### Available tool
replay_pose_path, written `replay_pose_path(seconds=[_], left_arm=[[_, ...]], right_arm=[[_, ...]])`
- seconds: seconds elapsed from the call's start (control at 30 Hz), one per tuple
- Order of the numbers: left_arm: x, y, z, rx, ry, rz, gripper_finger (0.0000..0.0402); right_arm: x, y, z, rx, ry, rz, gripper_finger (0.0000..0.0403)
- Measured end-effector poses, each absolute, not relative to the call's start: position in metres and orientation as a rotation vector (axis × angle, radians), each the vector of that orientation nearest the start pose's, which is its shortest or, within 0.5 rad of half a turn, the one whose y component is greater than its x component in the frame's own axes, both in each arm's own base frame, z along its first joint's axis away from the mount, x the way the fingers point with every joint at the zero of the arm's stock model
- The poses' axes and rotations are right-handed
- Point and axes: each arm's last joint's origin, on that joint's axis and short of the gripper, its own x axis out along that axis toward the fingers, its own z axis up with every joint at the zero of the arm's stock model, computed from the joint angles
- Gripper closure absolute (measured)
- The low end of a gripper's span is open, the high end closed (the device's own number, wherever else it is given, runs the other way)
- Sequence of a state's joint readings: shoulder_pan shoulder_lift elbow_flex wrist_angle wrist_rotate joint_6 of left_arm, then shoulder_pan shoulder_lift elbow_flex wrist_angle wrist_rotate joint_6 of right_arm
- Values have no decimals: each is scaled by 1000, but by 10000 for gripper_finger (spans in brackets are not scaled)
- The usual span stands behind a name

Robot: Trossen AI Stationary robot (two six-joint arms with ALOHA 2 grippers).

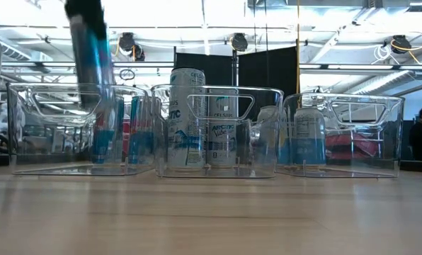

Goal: Sort soda cans
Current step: Put the left blue soda can into the left transparent bin

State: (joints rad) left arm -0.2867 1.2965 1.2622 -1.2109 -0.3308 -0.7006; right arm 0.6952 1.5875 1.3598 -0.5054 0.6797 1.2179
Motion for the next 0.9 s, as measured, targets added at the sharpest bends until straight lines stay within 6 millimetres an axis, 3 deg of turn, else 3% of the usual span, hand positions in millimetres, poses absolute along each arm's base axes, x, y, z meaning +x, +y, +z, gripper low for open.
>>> replay_pose_path(seconds=[0.37, 0.67, 0.9], left_arm=[[211, -3, 269, -482, 1129, 495, 149], [219, 20, 257, -510, 1168, 576, 148], [223, 25, 243, -518, 1225, 616, 138]], right_arm=[[277, 204, 310, 733, 476, -326, 62], [277, 204, 310, 734, 476, -326, 62], [277, 205, 310, 744, 476, -327, 62]])
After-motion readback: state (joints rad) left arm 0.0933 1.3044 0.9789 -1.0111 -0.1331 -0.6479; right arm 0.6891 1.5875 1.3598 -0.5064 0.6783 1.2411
